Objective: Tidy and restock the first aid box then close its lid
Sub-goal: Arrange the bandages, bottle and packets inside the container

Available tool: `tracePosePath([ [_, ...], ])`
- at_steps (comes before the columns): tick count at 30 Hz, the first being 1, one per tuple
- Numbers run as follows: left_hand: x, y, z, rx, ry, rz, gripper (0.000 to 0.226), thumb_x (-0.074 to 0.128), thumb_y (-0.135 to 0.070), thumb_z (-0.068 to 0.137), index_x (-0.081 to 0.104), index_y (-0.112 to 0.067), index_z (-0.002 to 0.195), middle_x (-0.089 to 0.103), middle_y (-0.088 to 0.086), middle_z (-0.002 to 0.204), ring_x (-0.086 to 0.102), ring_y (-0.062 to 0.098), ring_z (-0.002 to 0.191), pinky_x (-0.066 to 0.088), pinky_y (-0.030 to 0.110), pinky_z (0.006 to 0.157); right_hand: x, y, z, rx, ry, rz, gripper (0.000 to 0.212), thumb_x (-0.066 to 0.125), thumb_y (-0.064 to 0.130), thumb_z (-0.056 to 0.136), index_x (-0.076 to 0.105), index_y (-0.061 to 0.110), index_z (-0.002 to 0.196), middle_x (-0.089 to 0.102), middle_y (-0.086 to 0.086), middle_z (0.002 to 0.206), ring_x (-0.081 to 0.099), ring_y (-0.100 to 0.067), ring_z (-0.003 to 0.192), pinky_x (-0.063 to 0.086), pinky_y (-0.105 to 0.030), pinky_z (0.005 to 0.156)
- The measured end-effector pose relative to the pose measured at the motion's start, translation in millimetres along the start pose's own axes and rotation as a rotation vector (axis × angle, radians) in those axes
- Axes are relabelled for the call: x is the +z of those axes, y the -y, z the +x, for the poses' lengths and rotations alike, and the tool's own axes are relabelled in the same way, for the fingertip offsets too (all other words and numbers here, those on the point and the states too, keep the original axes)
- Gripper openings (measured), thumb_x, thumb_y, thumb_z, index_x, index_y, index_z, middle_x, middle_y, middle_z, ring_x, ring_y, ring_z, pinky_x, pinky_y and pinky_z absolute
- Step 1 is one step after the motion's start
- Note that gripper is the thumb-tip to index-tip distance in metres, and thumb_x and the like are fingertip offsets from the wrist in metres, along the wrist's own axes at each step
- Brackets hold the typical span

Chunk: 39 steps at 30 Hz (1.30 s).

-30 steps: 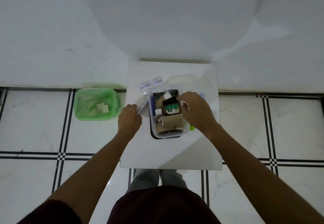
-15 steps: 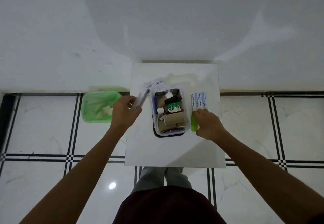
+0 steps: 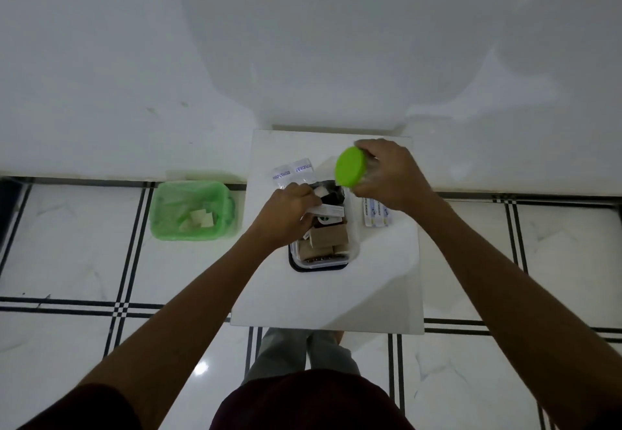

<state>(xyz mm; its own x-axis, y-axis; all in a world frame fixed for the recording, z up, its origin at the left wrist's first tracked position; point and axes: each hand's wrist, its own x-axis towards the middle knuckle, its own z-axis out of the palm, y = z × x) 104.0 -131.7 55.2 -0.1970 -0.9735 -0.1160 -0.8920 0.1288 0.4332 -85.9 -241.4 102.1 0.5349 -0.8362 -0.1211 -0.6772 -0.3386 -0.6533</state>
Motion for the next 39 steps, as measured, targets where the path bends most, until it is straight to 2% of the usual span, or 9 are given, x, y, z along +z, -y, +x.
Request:
tracePosePath([
  [6, 2, -1, -25, -0.04, -0.051, -0.083, 0.039, 0.058, -0.018, 0.071, 0.064, -0.008, 0.108, 0.065, 0.012, 0.098, 0.061, 0.033, 0.08, 0.052, 0.038, 0.061, 37, 35, 38, -0.103, 0.287, -0.122, 0.071, 0.071, 0.044, 0.049, 0.053, 0.024, 0.115, 0.063, -0.001, 0.108, 0.055, -0.022, 0.097, 0.051, -0.041, 0.08],
  [10, 9, 1, -60, -0.102, -0.13, -0.256, 0.037, 0.057, -0.013, 0.075, 0.063, -0.003, 0.11, 0.06, 0.01, 0.091, 0.054, 0.019, 0.077, 0.044, 0.021, 0.065, 52, 25, 32, -0.128, 0.402, -0.206, 0.063, 0.079, 0.024, 0.062, 0.055, 0.016, 0.12, 0.06, -0.009, 0.111, 0.053, -0.026, 0.102, 0.049, -0.038, 0.08],
  [16, 16, 4, -76, -0.303, -0.325, -0.394, 0.039, 0.059, -0.013, 0.078, 0.059, -0.002, 0.115, 0.056, 0.01, 0.087, 0.047, 0.009, 0.073, 0.044, 0.019, 0.062, 69, 9, 22, -0.248, 0.354, -0.314, 0.057, 0.073, 0.016, 0.075, 0.053, 0.011, 0.127, 0.057, -0.01, 0.128, 0.047, -0.028, 0.118, 0.047, -0.041, 0.09],
  [20, 15, -10, -65, -0.61, -0.537, -0.574, 0.038, 0.061, -0.013, 0.083, 0.056, -0.009, 0.12, 0.057, 0.007, 0.087, 0.053, 0.01, 0.072, 0.042, 0.011, 0.064, 71, -3, 11, -0.266, 0.187, -0.34, 0.047, 0.073, 0.014, 0.074, 0.059, 0.005, 0.118, 0.061, -0.015, 0.117, 0.052, -0.032, 0.109, 0.048, -0.046, 0.087],
  [24, 14, -33, -36, -0.796, -0.603, -0.737, 0.047, 0.059, -0.01, 0.086, 0.041, -0.01, 0.129, 0.052, 0.002, 0.079, 0.057, 0.005, 0.069, 0.046, 0.011, 0.058, 72, -13, 0, -0.255, 0.132, -0.352, 0.043, 0.069, 0.01, 0.075, 0.06, 0.005, 0.117, 0.065, -0.014, 0.115, 0.056, -0.034, 0.105, 0.043, -0.047, 0.091],
  [28, 41, -40, -14, -0.8, -0.487, -0.489, 0.06, 0.055, -0.021, 0.084, 0.028, -0.014, 0.137, 0.056, 0.013, 0.115, 0.055, 0.027, 0.104, 0.048, 0.043, 0.087, 72, -18, -3, -0.219, 0.098, -0.407, 0.038, 0.062, 0.019, 0.082, 0.059, 0.013, 0.12, 0.063, -0.007, 0.12, 0.054, -0.03, 0.109, 0.039, -0.047, 0.091],
  [30, 53, -42, -10, -0.847, -0.432, -0.274, 0.059, 0.053, -0.021, 0.083, 0.032, -0.012, 0.137, 0.054, 0.008, 0.125, 0.052, 0.027, 0.108, 0.039, 0.043, 0.083, 72, -18, -3, -0.211, 0.121, -0.392, 0.037, 0.059, 0.022, 0.085, 0.058, 0.013, 0.122, 0.062, -0.006, 0.123, 0.052, -0.029, 0.111, 0.039, -0.046, 0.091],
  [33, 63, -42, -8, -0.861, -0.4, -0.119, 0.054, 0.053, -0.022, 0.084, 0.037, -0.012, 0.134, 0.054, 0.009, 0.116, 0.051, 0.028, 0.103, 0.035, 0.042, 0.077, 72, -17, -2, -0.208, 0.129, -0.346, 0.038, 0.061, 0.02, 0.084, 0.058, 0.01, 0.121, 0.062, -0.008, 0.122, 0.052, -0.029, 0.11, 0.043, -0.045, 0.089],
  [39, 61, -21, -21, -0.679, -0.545, -0.265, 0.04, 0.049, -0.038, 0.092, 0.046, -0.015, 0.125, 0.051, 0.008, 0.111, 0.045, 0.023, 0.102, 0.037, 0.038, 0.08, 73, -22, -8, -0.219, 0.057, -0.253, 0.035, 0.059, 0.022, 0.081, 0.063, 0.011, 0.114, 0.066, -0.008, 0.114, 0.056, -0.028, 0.104, 0.044, -0.042, 0.084],
])
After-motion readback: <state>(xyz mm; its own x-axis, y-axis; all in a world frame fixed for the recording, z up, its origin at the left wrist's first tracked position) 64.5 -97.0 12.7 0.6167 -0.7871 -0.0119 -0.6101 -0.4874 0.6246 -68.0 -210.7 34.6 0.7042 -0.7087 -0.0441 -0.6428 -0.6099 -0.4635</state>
